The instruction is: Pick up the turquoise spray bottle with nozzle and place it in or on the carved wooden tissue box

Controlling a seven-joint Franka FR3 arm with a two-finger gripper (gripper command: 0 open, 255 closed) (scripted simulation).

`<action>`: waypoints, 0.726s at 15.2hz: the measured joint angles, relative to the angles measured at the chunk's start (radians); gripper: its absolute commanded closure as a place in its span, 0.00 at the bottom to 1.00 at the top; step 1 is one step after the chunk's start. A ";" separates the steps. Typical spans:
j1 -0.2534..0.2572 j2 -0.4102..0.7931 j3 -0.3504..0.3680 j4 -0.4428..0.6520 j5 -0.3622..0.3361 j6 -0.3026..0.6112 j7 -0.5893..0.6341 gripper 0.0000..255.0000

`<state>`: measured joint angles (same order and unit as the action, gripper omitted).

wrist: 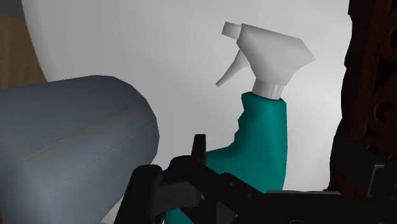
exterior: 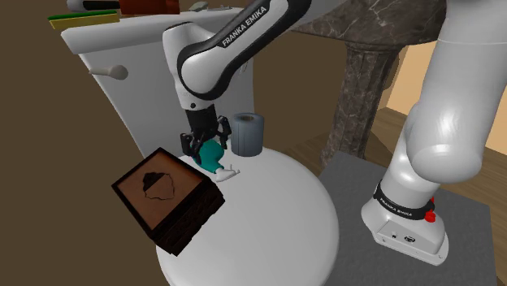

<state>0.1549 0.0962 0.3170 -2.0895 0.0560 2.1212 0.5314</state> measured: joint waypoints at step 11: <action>0.009 0.058 0.002 -0.033 -0.017 0.089 0.017 0.00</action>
<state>0.1637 0.1539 0.3186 -2.1220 0.0391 2.2100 0.5482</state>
